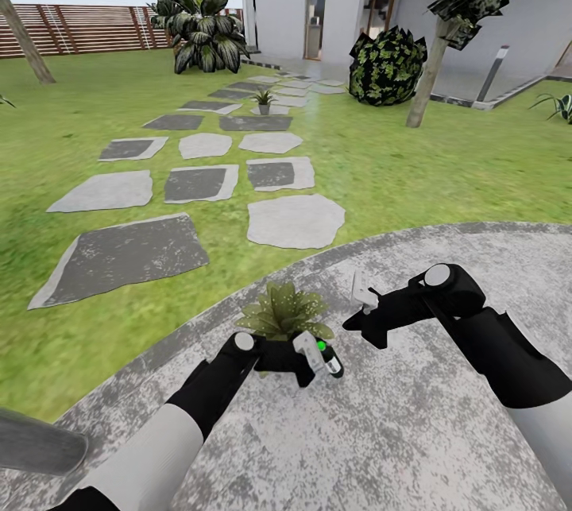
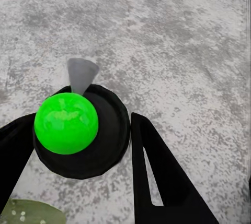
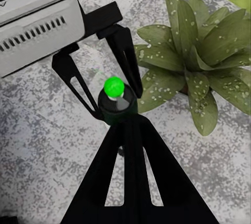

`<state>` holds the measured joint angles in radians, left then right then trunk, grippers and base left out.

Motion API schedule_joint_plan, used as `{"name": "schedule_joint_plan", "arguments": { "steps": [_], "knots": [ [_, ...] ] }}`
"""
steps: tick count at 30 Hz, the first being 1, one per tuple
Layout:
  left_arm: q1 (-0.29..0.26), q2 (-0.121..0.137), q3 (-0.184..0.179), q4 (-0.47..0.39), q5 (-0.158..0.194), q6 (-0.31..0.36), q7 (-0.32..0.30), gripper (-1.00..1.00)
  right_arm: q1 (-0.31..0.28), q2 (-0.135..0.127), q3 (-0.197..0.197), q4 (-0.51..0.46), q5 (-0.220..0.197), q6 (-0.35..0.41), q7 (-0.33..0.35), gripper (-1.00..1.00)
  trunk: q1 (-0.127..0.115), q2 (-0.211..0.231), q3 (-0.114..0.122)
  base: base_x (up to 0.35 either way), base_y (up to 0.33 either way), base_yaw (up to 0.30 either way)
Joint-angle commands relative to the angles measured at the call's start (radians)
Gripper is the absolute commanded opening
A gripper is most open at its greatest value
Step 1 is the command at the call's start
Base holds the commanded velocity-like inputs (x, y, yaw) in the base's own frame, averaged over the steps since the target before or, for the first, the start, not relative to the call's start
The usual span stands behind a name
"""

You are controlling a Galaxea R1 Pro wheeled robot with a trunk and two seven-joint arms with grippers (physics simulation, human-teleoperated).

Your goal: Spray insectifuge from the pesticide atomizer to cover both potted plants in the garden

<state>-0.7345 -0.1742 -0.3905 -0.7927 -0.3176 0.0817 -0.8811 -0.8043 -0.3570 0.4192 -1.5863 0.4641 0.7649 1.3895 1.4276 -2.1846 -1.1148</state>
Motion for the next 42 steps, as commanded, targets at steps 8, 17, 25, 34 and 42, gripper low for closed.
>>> {"name": "schedule_joint_plan", "arguments": {
  "steps": [8,17,25,34,42],
  "knots": [
    [0.001,0.0,0.001,-0.031,0.027,0.011,-0.007,-1.0,-0.001,0.0,0.001,-0.001,0.007,0.008,0.006,-1.0,0.0,0.0,-0.001,0.0,0.0,0.0],
    [0.002,0.0,0.0,-0.034,0.071,0.011,-0.011,-1.0,-0.002,0.0,0.001,-0.001,0.007,0.007,0.005,-1.0,0.0,0.0,-0.001,0.0,0.0,0.0],
    [0.003,0.0,-0.001,-0.034,0.083,0.005,-0.056,-1.0,-0.003,0.0,0.001,-0.001,0.007,0.007,0.005,-1.0,0.0,0.0,-0.001,0.0,0.0,0.0],
    [0.019,0.0,-0.001,-0.034,0.085,-0.001,-0.062,-1.0,-0.003,0.003,0.001,-0.002,0.007,0.007,0.005,-1.0,0.0,0.0,-0.001,0.0,0.0,0.0],
    [0.021,0.0,-0.001,-0.034,0.123,-0.005,-0.061,-1.0,-0.003,0.018,0.001,-0.003,0.007,0.008,0.005,-1.0,0.0,0.0,-0.001,0.0,0.0,0.0]
  ]
}}
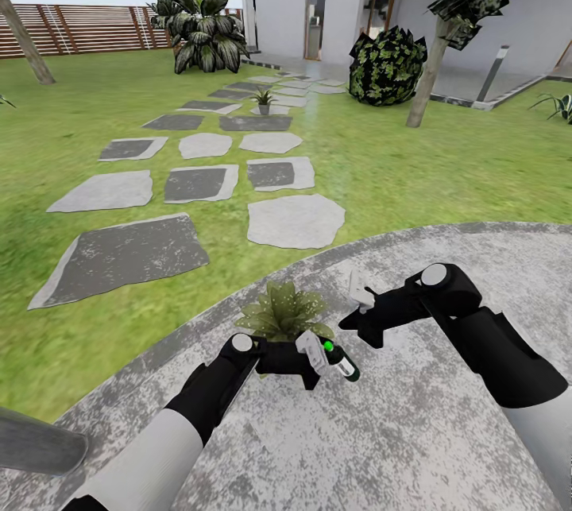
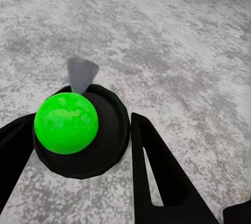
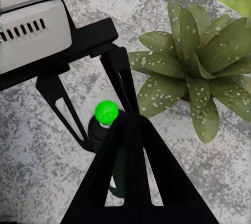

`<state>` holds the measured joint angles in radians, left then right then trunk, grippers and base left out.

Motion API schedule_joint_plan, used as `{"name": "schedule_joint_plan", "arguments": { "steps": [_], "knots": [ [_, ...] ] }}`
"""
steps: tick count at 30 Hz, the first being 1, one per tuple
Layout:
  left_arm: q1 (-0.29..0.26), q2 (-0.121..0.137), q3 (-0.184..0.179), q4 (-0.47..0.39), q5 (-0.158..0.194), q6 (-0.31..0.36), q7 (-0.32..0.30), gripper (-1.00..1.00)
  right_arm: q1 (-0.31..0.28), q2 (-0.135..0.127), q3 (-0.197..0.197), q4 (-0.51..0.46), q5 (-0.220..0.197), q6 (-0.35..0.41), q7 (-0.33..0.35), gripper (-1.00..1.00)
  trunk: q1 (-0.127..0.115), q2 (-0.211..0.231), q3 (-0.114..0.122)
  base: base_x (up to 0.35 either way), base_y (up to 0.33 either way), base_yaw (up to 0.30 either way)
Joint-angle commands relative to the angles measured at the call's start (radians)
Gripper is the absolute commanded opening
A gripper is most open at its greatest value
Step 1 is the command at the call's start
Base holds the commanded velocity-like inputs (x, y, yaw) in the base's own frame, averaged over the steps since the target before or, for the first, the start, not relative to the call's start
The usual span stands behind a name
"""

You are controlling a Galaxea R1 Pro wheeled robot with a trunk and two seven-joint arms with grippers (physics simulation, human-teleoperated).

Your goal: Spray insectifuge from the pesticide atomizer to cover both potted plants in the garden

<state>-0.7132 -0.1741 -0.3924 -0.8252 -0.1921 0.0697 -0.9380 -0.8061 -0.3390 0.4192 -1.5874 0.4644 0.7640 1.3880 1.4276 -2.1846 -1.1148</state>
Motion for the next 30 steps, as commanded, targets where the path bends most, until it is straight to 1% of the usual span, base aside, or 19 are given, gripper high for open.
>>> {"name": "schedule_joint_plan", "arguments": {
  "steps": [1,4,9,15,21,25,30],
  "knots": [
    [0.0,0.0,0.001,-0.002,-0.001,0.007,-0.004,-1.0,-0.001,0.002,0.001,-0.002,0.007,0.008,0.006,-1.0,0.0,0.0,-0.001,0.0,0.0,0.0],
    [-0.001,0.0,0.0,-0.004,0.006,0.007,0.0,-1.0,-0.001,0.011,0.001,-0.001,0.007,0.008,0.006,-1.0,0.0,0.0,-0.001,0.0,0.0,0.0],
    [-0.001,0.0,0.0,-0.014,0.033,0.007,0.002,-1.0,-0.001,0.017,0.001,0.0,0.008,0.008,0.006,-1.0,0.0,0.0,-0.001,0.0,0.0,0.0],
    [-0.001,0.0,0.0,-0.016,0.04,0.007,0.006,-1.0,-0.001,0.018,0.001,0.0,0.008,0.008,0.006,-1.0,0.0,0.0,-0.001,0.0,0.0,0.0],
    [-0.002,0.0,0.001,-0.056,0.055,0.008,0.007,-1.0,-0.001,0.018,0.001,0.0,0.008,0.008,0.005,-1.0,0.0,0.0,-0.001,0.0,0.0,0.0],
    [-0.003,0.0,0.0,-0.062,0.058,0.01,0.007,-1.0,-0.001,0.018,0.001,0.0,0.009,0.008,0.005,-1.0,0.0,0.0,-0.001,0.0,0.0,0.0],
    [-0.003,0.0,0.001,-0.092,0.059,0.018,0.003,-1.0,-0.001,0.017,0.001,0.0,0.01,0.008,0.004,-1.0,0.0,0.0,-0.001,0.0,0.0,0.0]
  ]
}}
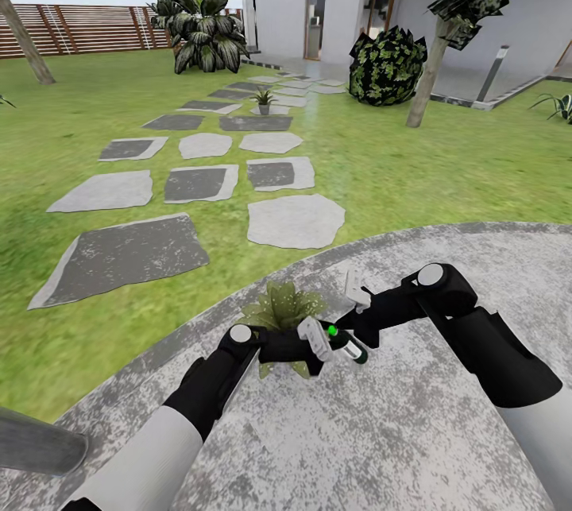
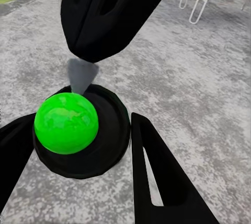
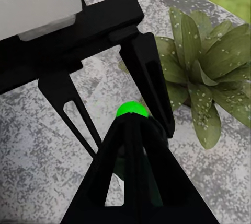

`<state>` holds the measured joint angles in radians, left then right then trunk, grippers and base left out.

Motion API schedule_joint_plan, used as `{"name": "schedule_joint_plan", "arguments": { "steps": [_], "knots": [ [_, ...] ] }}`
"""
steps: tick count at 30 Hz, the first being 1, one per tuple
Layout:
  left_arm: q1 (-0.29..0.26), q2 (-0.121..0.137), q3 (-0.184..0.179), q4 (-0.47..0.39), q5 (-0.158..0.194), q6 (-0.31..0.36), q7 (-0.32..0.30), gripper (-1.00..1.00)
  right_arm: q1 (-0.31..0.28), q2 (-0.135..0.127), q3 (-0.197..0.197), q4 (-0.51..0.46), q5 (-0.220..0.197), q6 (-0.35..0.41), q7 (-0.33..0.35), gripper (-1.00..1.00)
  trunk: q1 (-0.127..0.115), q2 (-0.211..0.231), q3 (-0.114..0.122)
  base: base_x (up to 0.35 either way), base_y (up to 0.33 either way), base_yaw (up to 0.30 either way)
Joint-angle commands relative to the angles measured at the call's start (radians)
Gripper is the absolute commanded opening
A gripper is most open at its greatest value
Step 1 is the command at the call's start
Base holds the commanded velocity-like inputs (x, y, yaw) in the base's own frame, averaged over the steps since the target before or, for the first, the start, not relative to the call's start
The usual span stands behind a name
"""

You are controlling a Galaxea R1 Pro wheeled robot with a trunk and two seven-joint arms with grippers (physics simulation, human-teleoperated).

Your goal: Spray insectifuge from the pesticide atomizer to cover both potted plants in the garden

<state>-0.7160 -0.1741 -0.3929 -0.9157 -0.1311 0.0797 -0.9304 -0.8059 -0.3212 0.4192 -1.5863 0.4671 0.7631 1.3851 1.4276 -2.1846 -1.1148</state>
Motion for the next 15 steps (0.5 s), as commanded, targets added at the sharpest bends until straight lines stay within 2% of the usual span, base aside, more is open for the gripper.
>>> {"name": "schedule_joint_plan", "arguments": {
  "steps": [1,15],
  "knots": [
    [0.0,0.0,0.001,-0.004,-0.002,0.009,-0.005,-1.0,-0.001,-0.001,0.001,-0.001,0.007,0.009,0.006,-1.0,0.0,0.0,-0.001,0.0,0.0,0.0],
    [0.001,0.0,0.001,-0.009,-0.002,0.011,-0.01,-1.0,-0.001,-0.002,0.0,-0.001,0.008,0.007,0.006,-1.0,0.0,0.0,-0.001,0.0,0.0,0.0]
  ]
}}
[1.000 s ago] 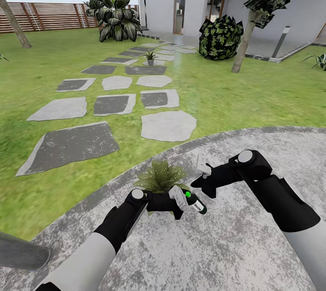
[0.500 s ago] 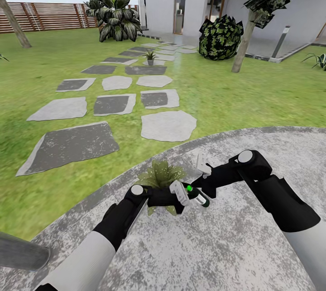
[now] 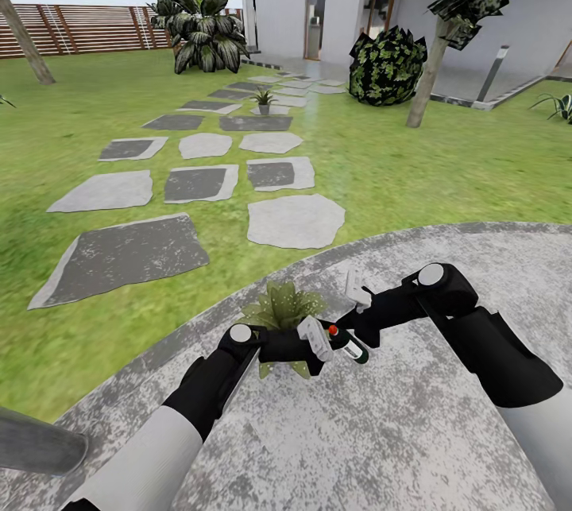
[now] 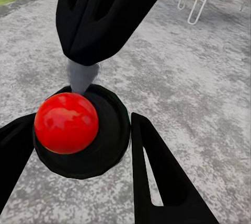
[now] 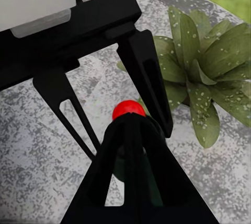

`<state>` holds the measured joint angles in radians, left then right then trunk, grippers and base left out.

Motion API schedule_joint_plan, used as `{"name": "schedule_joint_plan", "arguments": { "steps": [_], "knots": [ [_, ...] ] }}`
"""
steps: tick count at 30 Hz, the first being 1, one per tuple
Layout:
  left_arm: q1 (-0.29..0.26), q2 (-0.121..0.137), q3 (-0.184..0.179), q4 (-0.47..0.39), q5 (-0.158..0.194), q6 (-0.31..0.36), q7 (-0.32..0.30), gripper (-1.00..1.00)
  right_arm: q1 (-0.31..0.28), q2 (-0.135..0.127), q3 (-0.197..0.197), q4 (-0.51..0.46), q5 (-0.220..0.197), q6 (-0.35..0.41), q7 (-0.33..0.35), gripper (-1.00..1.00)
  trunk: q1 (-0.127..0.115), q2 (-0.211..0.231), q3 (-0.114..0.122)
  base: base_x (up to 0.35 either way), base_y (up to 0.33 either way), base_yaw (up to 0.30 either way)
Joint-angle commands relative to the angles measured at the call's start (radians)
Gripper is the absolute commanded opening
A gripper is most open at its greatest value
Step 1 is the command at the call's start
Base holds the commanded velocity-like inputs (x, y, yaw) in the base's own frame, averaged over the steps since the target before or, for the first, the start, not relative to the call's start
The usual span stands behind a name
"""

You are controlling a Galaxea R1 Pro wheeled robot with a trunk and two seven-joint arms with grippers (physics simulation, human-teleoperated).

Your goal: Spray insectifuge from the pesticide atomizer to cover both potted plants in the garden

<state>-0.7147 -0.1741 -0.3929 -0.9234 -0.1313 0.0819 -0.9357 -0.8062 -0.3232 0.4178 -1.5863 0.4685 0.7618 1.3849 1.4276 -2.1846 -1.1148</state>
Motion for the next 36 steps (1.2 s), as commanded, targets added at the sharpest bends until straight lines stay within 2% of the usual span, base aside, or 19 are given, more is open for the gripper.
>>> {"name": "schedule_joint_plan", "arguments": {
  "steps": [1,12,19,20,21,25,27,31,32,33,34,35,36],
  "knots": [
    [0.0,0.0,0.001,-0.002,-0.002,0.009,-0.005,-1.0,-0.002,0.0,0.001,-0.001,0.007,0.008,0.006,-1.0,0.0,0.0,-0.001,0.0,0.0,0.0],
    [0.0,0.0,0.002,0.006,-0.005,0.008,-0.004,-1.0,-0.001,-0.003,0.0,-0.001,0.007,0.008,0.006,-1.0,0.0,0.0,-0.001,0.0,0.0,0.0],
    [0.001,0.0,0.007,0.073,-0.021,0.005,0.008,-1.0,-0.003,-0.021,-0.006,-0.001,0.007,0.007,0.007,-1.0,0.0,0.0,-0.001,0.0,0.0,0.0],
    [0.0,0.013,0.007,0.09,-0.022,0.005,0.021,-1.0,-0.003,-0.028,-0.006,-0.001,0.006,0.007,0.007,-1.0,0.0,0.0,-0.001,0.0,0.0,0.0],
    [0.0,0.039,0.007,0.114,-0.023,0.006,0.052,-1.0,-0.003,-0.04,-0.008,-0.001,0.006,0.007,0.008,-1.0,0.0,0.0,-0.001,0.0,0.0,0.0],
    [0.0,0.08,0.006,0.168,-0.025,0.008,0.088,-1.0,0.0,-0.059,-0.01,-0.001,0.005,0.008,0.009,-1.0,0.0,0.0,-0.001,0.0,0.0,0.0],
    [0.0,0.096,0.006,0.186,-0.025,0.01,0.097,-1.0,0.005,-0.066,-0.023,-0.001,0.004,0.008,0.009,-1.0,0.0,0.0,-0.001,0.0,0.0,0.0],
    [0.002,0.125,0.006,0.217,-0.038,0.025,0.133,-1.0,0.023,-0.099,-0.12,0.006,0.004,0.006,0.007,-1.0,0.0,0.0,-0.001,0.0,0.0,0.0],
    [0.007,0.13,0.006,0.228,-0.049,0.036,0.152,-1.0,0.034,-0.112,-0.159,0.008,0.004,0.006,0.006,-1.0,0.0,0.0,-0.001,0.0,0.0,0.0],
    [0.023,0.135,0.007,0.241,-0.062,0.055,0.192,-1.0,0.054,-0.125,-0.217,0.009,0.003,0.006,0.006,-1.0,0.0,0.0,-0.001,0.0,0.0,0.0],
    [0.029,0.136,0.007,0.244,-0.065,0.061,0.207,-1.0,0.063,-0.129,-0.236,0.01,0.003,0.006,0.006,-1.0,0.0,0.0,-0.001,0.0,0.0,0.0],
    [0.04,0.138,0.008,0.248,-0.069,0.074,0.235,-1.0,0.085,-0.138,-0.273,0.01,0.004,0.006,0.006,-1.0,0.0,0.0,-0.001,0.0,0.0,0.0],
    [0.046,0.139,0.008,0.251,-0.07,0.081,0.247,-1.0,0.097,-0.144,-0.291,0.01,0.004,0.006,0.006,1.0,0.0,0.0,-0.001,0.0,0.0,0.0]
  ]
}}
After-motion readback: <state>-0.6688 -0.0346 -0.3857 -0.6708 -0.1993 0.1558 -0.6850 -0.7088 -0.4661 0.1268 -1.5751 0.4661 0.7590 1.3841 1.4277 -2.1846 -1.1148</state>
